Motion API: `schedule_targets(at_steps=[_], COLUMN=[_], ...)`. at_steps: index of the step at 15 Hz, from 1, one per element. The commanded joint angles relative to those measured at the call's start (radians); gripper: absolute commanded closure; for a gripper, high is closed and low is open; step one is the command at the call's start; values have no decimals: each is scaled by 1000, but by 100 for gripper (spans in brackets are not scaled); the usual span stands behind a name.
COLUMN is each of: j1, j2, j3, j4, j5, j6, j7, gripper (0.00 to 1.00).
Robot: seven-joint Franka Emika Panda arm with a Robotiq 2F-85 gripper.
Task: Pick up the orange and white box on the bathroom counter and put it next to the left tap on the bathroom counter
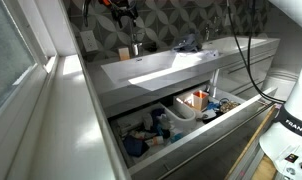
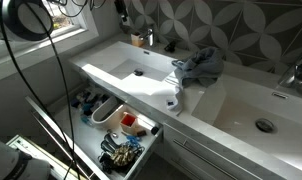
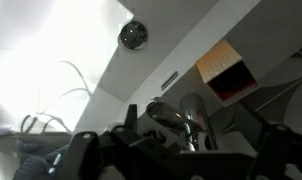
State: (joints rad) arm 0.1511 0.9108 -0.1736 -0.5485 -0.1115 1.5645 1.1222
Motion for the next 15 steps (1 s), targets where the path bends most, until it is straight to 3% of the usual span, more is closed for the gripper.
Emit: schedule_targets(at_steps=[1,7,8,15], j1=[-2,1,-2,0], j2=[-87,-171,-107,-138], j3=[15,22,2,10], j4=[-71,-123,-46,-81], j5=[-11,-4,0,0], j6=[-69,-147,-131,-138], j7=[-204,-538,-456,-527], gripper=[0,0,0,0])
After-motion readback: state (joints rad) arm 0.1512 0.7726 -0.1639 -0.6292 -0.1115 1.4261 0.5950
